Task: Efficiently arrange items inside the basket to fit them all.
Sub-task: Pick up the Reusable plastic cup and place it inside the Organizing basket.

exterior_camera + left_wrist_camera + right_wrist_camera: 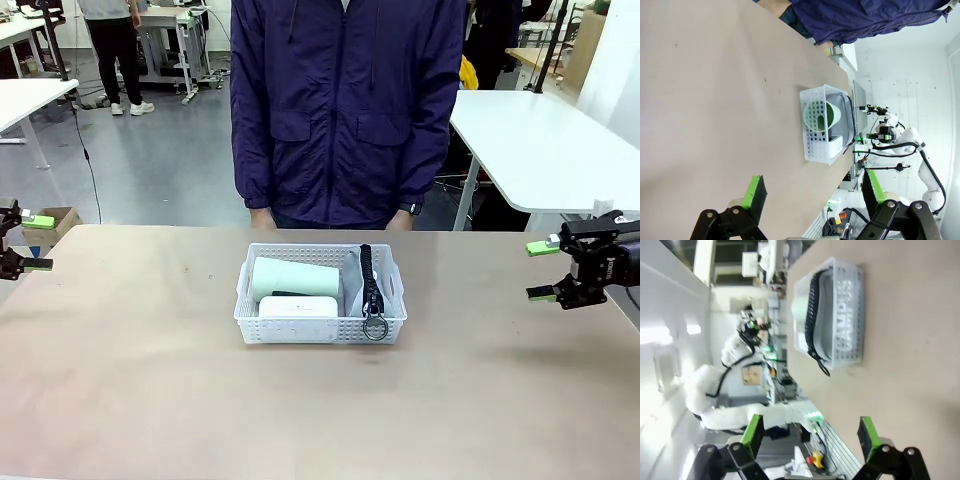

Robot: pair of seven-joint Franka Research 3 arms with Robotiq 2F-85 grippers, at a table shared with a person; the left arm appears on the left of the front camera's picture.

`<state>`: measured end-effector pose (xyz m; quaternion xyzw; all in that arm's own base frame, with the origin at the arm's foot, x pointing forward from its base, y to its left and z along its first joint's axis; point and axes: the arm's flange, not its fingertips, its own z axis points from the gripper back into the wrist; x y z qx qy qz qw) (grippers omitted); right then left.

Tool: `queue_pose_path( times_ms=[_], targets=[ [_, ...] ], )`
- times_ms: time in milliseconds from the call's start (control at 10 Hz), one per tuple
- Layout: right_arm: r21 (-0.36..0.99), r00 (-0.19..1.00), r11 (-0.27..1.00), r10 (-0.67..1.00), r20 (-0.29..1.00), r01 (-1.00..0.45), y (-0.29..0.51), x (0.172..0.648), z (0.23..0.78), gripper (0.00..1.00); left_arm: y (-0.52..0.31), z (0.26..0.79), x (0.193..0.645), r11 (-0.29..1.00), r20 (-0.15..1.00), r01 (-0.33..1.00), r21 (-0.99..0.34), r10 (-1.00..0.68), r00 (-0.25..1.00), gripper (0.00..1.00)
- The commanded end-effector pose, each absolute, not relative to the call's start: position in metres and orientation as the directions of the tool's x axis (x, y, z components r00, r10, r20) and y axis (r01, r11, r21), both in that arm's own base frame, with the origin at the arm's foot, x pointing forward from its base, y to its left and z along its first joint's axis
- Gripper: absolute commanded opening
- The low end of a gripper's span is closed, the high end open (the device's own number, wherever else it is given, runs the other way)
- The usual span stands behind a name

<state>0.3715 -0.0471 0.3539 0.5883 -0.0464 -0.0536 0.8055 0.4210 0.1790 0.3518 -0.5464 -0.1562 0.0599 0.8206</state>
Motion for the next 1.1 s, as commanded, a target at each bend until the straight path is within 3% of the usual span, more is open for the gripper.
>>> queue_pose_path(
  times_ms=[0,1000],
  targets=[
    [0.939,0.995,0.344,-0.093,0.026,0.008,-0.049,0.374,0.359,1.0,0.1769,0.3533,0.4187,0.403,0.197,0.077,-0.912,0.265,0.944,1.0],
    [0.939,0.995,0.344,-0.093,0.026,0.008,-0.049,0.374,0.359,1.0,0.1769,0.3533,0.4187,0.403,0.197,0.077,-0.912,0.265,0.944,1.0]
  ],
)
